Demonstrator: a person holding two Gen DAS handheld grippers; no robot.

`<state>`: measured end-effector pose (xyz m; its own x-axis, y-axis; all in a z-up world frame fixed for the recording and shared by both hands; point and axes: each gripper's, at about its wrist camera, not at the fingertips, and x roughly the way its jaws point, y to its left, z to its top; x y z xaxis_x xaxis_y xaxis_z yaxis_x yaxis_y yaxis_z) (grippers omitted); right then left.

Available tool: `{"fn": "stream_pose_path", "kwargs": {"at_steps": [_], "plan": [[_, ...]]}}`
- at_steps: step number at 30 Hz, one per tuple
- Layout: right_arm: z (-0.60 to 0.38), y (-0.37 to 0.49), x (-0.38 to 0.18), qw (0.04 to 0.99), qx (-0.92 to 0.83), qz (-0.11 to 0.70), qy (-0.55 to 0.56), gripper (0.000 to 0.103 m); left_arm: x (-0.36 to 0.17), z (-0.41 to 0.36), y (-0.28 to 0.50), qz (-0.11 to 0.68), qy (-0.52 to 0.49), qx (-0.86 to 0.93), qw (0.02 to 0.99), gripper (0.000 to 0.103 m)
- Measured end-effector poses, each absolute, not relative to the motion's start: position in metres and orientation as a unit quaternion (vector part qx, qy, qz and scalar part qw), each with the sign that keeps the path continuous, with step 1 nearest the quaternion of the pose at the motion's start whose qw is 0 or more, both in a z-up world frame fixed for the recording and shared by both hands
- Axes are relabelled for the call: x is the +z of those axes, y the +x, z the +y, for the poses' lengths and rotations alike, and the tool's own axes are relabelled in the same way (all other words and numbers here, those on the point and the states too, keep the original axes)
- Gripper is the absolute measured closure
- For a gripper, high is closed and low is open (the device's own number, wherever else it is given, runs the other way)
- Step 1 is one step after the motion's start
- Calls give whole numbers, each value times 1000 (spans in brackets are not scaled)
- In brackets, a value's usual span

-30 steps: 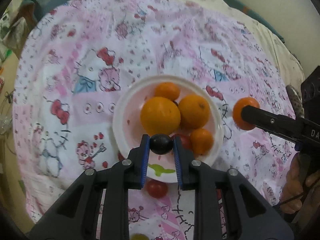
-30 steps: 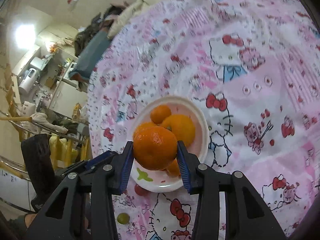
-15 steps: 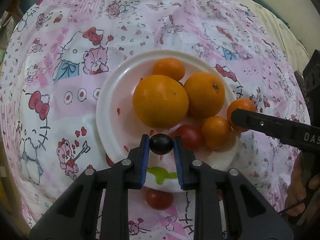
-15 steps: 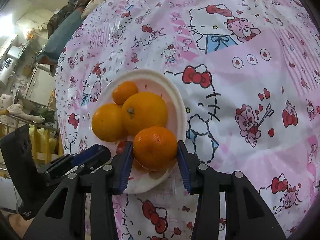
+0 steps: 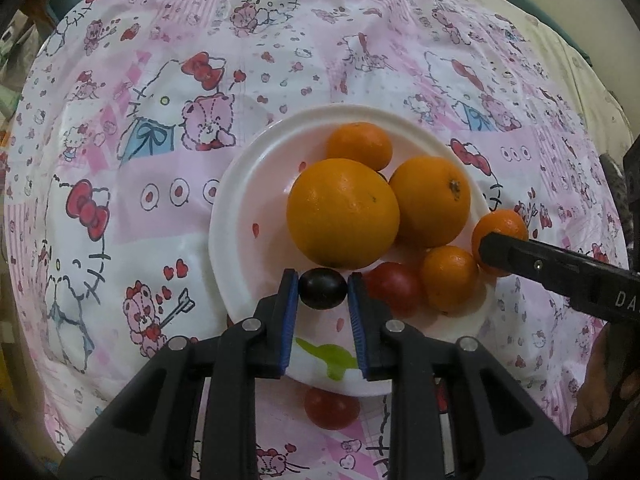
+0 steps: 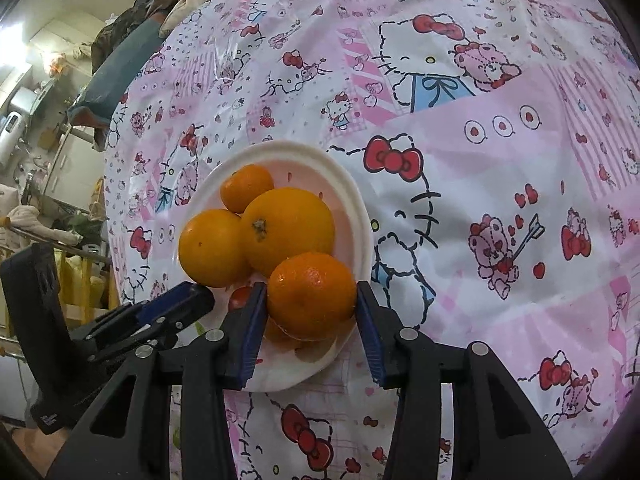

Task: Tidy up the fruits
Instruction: 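Release the plum onto the plate with the left tool while the right tool releases its orange, then lift both open tools and move the right tool toward the last red tomato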

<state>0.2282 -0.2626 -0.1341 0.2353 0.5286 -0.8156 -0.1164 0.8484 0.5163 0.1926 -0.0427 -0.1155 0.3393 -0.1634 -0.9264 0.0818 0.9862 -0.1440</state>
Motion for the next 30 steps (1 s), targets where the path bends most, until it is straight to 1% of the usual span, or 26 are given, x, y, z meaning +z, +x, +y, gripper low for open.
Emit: {"fn": "stream_pose_path", "kwargs": {"at_steps": [1, 2, 3, 4, 5, 7, 9, 16, 30], "plan": [[-262, 228, -133, 767, 211, 580, 176, 35, -115, -43, 193, 570, -34, -76, 818, 81], [-262, 227, -131, 770, 209, 577, 174, 28, -115, -44, 193, 571, -34, -77, 817, 81], [-262, 226, -128, 775, 208, 571, 172, 19, -115, -45, 194, 574, -33, -78, 815, 75], [-261, 225, -125, 781, 209, 565, 167, 19, -114, -45, 194, 574, -33, -76, 814, 65], [-260, 225, -122, 783, 210, 563, 161, 19, -112, -45, 193, 569, -31, -71, 819, 59], [-259, 225, -119, 788, 208, 559, 153, 19, -108, -45, 192, 560, -27, -66, 826, 33], [-260, 224, -117, 790, 207, 556, 156, 19, -105, -45, 191, 554, -24, -67, 829, 26], [-269, 220, -111, 793, 204, 548, 171, 19, -99, -40, 190, 550, -34, -63, 832, 25], [-269, 213, -93, 809, 211, 524, 165, 19, -82, -39, 183, 529, -38, -59, 846, 25]]}}
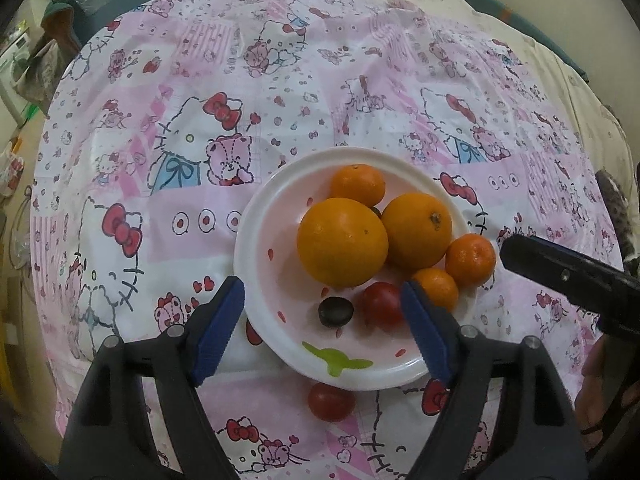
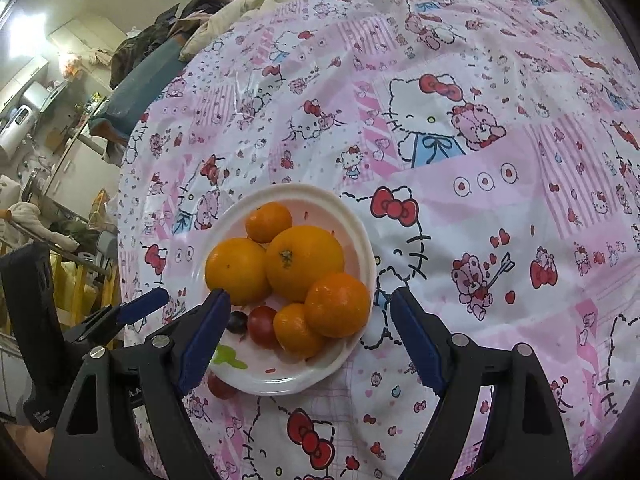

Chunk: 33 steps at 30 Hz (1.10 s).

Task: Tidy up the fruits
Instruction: 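Lift both open tools and move the right tool toward the last red tomato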

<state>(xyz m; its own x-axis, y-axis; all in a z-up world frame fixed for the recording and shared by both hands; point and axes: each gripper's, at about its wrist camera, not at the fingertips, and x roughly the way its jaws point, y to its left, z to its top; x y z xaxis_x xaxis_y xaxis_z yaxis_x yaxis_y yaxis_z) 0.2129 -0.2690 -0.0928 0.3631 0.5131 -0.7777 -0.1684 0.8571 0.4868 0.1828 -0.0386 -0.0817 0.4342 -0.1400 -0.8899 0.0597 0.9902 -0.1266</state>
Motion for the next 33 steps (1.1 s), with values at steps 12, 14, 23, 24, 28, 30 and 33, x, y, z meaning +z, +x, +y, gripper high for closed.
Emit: {"fn": "stream_pose_path", "kwargs": {"at_steps": [12, 14, 23, 24, 28, 30, 33], "plan": [[-278, 166, -71, 807, 210, 520, 183, 19, -49, -26, 169, 524, -60, -59, 847, 25], [-279, 155, -68, 805, 210, 519, 197, 19, -39, -17, 164, 516, -61, -57, 852, 25], [-267, 132, -67, 792, 216, 540, 187, 19, -22, 21, 137, 523, -90, -14, 847, 25], [-265, 130, -67, 791, 217, 541, 188, 19, -23, 23, 132, 529, -89, -11, 844, 25], [-258, 124, -68, 780, 216, 553, 198, 19, -26, 25, 118, 546, -75, -17, 834, 25], [-253, 122, -72, 771, 217, 562, 206, 19, -25, 29, 113, 545, -71, -11, 835, 25], [-244, 121, -79, 759, 222, 570, 222, 26, -26, 39, 109, 548, -70, 2, 833, 25]]}}
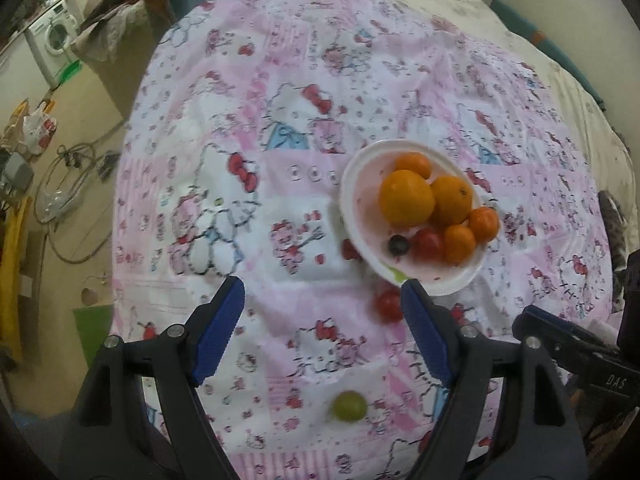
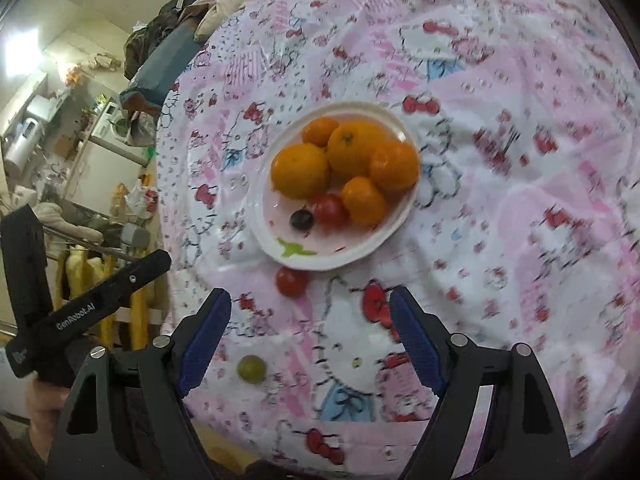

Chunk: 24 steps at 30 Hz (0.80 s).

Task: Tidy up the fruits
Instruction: 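Lift both open tools and move the right tool toward the last red tomato, then grasp the red tomato with the right tool while the left tool grasps the green lime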

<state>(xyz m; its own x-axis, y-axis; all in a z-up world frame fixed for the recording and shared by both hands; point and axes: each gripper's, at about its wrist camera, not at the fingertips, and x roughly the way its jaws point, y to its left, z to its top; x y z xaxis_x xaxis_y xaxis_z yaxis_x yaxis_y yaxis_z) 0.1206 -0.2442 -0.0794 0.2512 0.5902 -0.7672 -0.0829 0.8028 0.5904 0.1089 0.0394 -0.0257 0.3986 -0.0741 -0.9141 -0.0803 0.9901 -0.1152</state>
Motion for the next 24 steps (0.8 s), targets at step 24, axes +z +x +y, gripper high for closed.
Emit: {"fn": "stream_pose_path", "kwargs": {"at_steps": [24], "plan": [[-142, 154, -154, 725, 226, 639, 128, 71, -42, 63, 109, 572, -104, 40, 813, 25]]}}
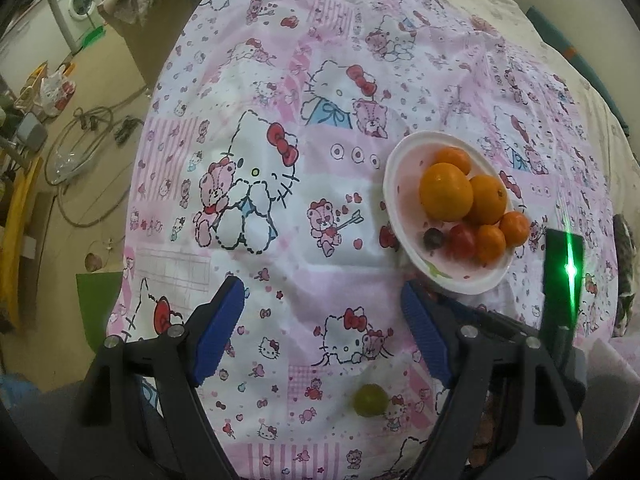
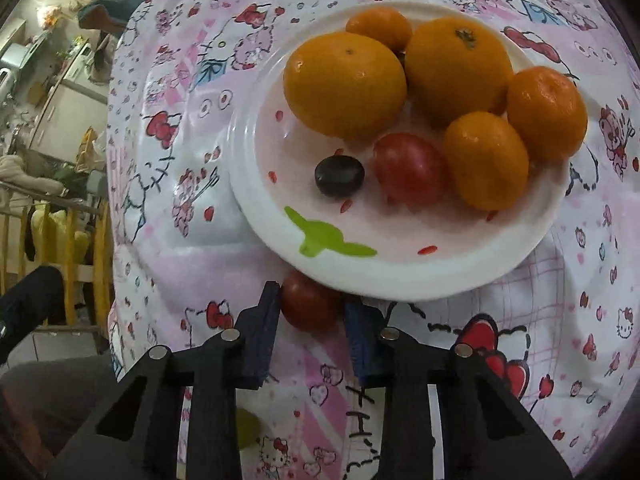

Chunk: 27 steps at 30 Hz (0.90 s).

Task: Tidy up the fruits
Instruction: 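Grasp the red tomato with the right tool while the left tool grasps the green lime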

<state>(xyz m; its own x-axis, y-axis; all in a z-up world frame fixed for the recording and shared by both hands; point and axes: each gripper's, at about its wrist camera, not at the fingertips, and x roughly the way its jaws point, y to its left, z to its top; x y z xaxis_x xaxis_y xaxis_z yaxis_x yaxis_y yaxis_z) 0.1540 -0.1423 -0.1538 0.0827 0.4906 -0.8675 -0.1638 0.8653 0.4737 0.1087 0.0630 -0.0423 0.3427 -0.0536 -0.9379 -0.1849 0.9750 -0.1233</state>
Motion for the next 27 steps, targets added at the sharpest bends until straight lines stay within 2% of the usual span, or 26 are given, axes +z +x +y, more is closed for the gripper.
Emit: {"fn": "stream_pose_path", "kwargs": {"at_steps": [18, 27], "plan": [[-244, 119, -80, 771, 271, 557, 146, 71, -54, 40, 84, 586, -95, 17, 804, 25], [-266, 118, -76, 772, 271, 539, 200, 71, -74, 30, 62, 610, -105, 13, 785, 26]]}}
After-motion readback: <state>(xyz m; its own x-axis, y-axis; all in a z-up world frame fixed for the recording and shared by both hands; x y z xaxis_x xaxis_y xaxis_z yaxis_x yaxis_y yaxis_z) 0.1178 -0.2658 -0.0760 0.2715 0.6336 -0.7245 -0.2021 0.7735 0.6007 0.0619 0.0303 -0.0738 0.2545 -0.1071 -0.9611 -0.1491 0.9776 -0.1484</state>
